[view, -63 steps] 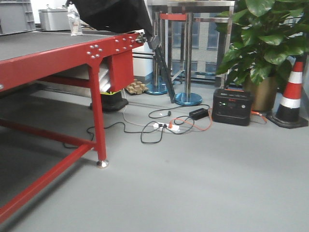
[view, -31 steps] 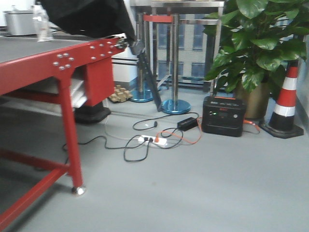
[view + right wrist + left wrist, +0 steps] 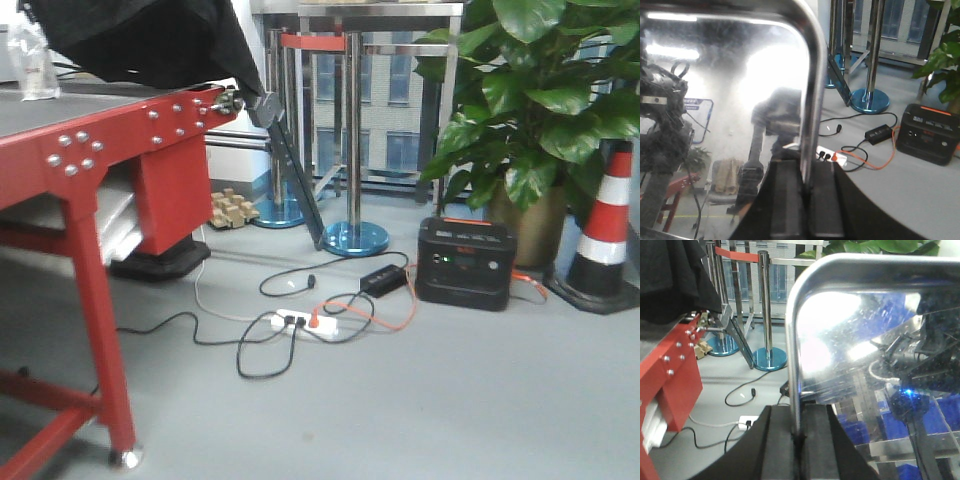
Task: Stack silver trays without gaps
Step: 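Hold the tray with both grippers while driving past the plant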
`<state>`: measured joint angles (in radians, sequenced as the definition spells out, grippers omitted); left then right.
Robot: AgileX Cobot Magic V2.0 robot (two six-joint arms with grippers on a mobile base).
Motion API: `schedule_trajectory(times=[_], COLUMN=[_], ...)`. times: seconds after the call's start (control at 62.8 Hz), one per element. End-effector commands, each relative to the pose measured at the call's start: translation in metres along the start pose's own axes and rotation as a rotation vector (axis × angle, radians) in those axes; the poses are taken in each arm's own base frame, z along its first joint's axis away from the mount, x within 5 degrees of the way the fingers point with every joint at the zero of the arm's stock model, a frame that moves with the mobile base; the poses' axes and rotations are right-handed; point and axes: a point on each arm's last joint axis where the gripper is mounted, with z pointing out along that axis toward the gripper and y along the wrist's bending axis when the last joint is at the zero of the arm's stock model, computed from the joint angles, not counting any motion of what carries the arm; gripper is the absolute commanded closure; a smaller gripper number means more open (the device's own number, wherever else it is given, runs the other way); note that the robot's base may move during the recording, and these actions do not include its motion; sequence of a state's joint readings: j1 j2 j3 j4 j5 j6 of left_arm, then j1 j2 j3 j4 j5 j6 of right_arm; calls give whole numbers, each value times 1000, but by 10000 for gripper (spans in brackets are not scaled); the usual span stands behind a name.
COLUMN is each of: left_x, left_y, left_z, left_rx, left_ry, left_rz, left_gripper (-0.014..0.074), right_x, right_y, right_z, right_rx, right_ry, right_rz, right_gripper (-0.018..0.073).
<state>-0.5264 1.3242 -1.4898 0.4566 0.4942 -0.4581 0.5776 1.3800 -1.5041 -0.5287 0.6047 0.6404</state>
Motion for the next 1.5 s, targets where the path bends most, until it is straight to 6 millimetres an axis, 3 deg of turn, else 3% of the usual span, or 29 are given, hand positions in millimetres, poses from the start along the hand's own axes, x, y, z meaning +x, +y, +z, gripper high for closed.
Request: schedule_trajectory(times=[0.0,1.482], left_x=[-10,-10], left_y=[-13,-12], left_z=[-2,-2], left_rx=[81,79], left_ry=[-92,-93], left_rz=[-18,-13], left_gripper=[610,610], right_x=[-35,-35], right_y=[31,31], right_z=[-14,-14], right_rx=[-300,-300], right_ry=[-381,-381], right_rz=[-11,-11], right_gripper=[639,639])
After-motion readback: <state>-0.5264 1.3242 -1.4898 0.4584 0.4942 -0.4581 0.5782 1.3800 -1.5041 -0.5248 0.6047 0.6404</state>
